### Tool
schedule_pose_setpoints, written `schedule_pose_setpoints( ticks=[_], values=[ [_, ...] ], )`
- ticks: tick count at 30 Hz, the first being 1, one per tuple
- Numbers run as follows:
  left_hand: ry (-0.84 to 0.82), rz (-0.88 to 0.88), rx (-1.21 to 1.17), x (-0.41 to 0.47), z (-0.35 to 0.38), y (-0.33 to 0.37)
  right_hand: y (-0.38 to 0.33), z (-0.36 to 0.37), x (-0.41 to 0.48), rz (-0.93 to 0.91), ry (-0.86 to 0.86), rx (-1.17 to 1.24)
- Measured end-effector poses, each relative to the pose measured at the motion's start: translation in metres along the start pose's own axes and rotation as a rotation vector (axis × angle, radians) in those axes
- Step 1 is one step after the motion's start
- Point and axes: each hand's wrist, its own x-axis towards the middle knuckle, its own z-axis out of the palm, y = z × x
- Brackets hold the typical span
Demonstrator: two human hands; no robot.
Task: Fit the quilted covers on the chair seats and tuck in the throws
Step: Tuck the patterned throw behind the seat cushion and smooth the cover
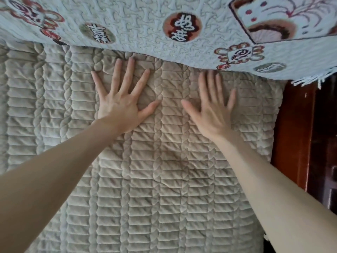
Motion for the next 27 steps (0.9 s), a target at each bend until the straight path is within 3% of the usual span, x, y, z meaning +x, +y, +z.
schedule_pose_setpoints(
  ticks=[7, 20, 27],
  values=[
    [0.109, 0.156, 0.005, 0.020, -0.002, -0.016, -0.020, 0.005, 0.020, 0.110, 0.030, -0.070],
    [0.121, 0.067, -0.080, 0.019, 0.005, -0.101, -0.124, 0.008, 0.043, 0.124, 0.022, -0.069],
    [0.020, -0.027, -0.091, 0.007, 0.001, -0.146, -0.164, 0.015, 0.043, 0.075, 0.047, -0.086]
  ],
)
